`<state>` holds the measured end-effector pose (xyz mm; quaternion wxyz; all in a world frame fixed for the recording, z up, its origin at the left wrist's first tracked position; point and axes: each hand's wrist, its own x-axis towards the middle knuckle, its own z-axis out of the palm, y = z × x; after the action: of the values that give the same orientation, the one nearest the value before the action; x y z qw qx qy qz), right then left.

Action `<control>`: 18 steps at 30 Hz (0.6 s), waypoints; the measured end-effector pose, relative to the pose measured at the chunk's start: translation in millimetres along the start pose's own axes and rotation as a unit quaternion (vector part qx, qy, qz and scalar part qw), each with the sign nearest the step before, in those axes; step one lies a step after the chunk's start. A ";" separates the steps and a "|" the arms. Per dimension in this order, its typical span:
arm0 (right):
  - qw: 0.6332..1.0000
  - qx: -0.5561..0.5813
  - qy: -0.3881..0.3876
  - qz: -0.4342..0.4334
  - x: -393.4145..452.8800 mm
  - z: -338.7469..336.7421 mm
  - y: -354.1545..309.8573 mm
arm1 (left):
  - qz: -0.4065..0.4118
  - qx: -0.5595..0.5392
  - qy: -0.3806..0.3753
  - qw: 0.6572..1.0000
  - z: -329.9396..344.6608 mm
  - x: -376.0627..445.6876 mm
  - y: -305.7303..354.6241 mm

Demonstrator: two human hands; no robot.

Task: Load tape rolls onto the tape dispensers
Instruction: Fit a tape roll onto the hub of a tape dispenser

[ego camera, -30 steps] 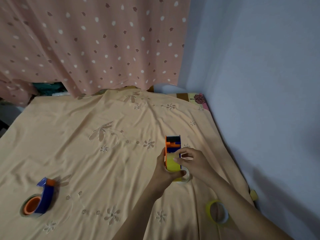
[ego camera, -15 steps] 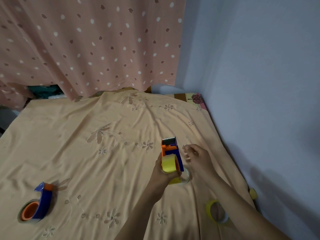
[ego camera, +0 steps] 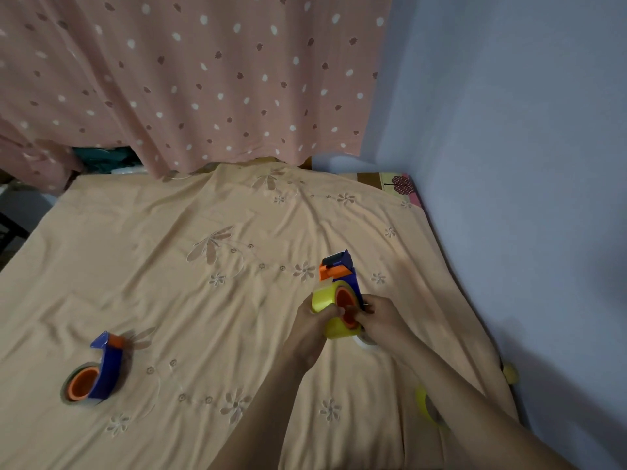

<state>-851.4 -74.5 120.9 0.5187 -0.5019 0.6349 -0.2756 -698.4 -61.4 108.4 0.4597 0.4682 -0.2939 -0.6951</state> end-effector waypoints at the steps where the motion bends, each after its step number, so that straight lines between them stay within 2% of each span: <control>1: 1.000 -0.006 0.009 0.007 1.2 3.3 0.0 | -0.001 0.008 0.003 1.000 -1.7 -0.3 0.4; 6: 0.997 -0.057 0.041 0.033 8.5 19.1 -1.7 | 0.000 0.016 0.027 0.999 -14.1 -3.0 -0.1; 14: 0.994 -0.092 0.052 0.011 3.8 51.2 -22.7 | 0.007 0.001 0.162 0.987 -32.3 -25.2 3.6; 18: 0.992 -0.121 0.020 -0.029 0.3 69.0 -31.5 | 0.022 -0.013 0.229 0.973 -35.0 -45.4 2.4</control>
<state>-775.8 -73.8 126.8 0.4334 -0.5736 0.6587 -0.2221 -659.0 -20.1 114.1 0.5361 0.6021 -0.1818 -0.5630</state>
